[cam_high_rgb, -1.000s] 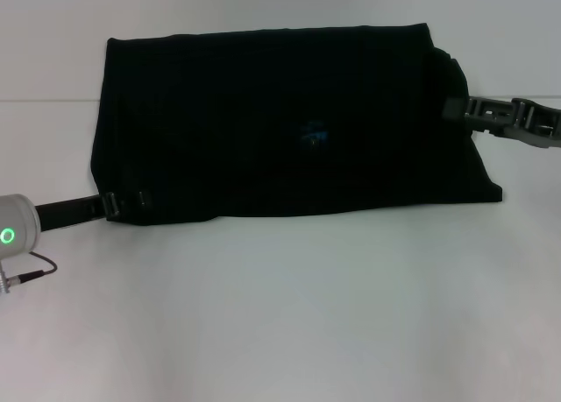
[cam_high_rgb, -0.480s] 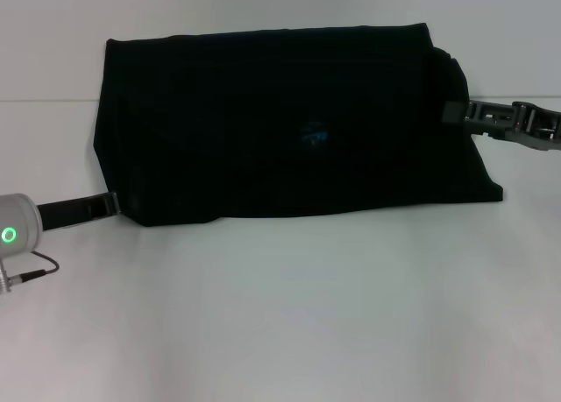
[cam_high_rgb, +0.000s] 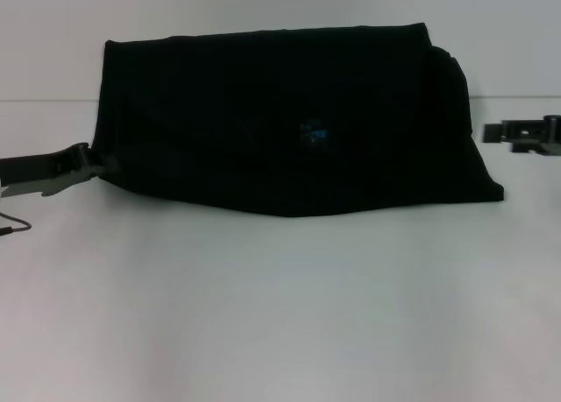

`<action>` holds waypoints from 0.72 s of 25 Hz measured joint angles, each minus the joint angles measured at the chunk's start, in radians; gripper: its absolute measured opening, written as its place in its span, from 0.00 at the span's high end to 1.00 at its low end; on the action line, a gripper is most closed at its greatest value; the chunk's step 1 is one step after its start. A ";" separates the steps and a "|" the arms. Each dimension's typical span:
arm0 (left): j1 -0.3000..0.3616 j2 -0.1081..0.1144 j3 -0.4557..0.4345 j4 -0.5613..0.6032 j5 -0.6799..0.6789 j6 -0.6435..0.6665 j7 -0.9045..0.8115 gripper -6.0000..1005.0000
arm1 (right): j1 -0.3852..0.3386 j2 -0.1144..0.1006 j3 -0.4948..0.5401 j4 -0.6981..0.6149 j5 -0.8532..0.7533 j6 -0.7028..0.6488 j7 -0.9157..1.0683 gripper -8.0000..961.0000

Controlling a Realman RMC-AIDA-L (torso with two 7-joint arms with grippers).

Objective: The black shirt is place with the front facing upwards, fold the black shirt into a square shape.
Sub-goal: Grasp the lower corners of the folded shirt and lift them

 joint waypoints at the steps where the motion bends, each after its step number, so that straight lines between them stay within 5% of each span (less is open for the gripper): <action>1: -0.003 0.002 -0.001 -0.002 0.003 -0.002 -0.011 0.99 | 0.013 -0.007 0.000 0.002 -0.050 0.013 0.034 0.22; 4: -0.005 -0.002 -0.001 0.003 0.005 -0.006 -0.021 0.99 | 0.056 -0.015 -0.002 0.003 -0.185 0.028 0.114 0.22; 9: -0.006 -0.011 0.000 0.007 0.001 -0.013 -0.021 0.99 | 0.131 0.001 -0.005 0.031 -0.393 0.069 0.164 0.22; 18: -0.008 -0.025 -0.001 0.011 -0.001 -0.013 -0.019 0.99 | 0.157 0.043 -0.085 0.118 -0.470 0.266 0.157 0.23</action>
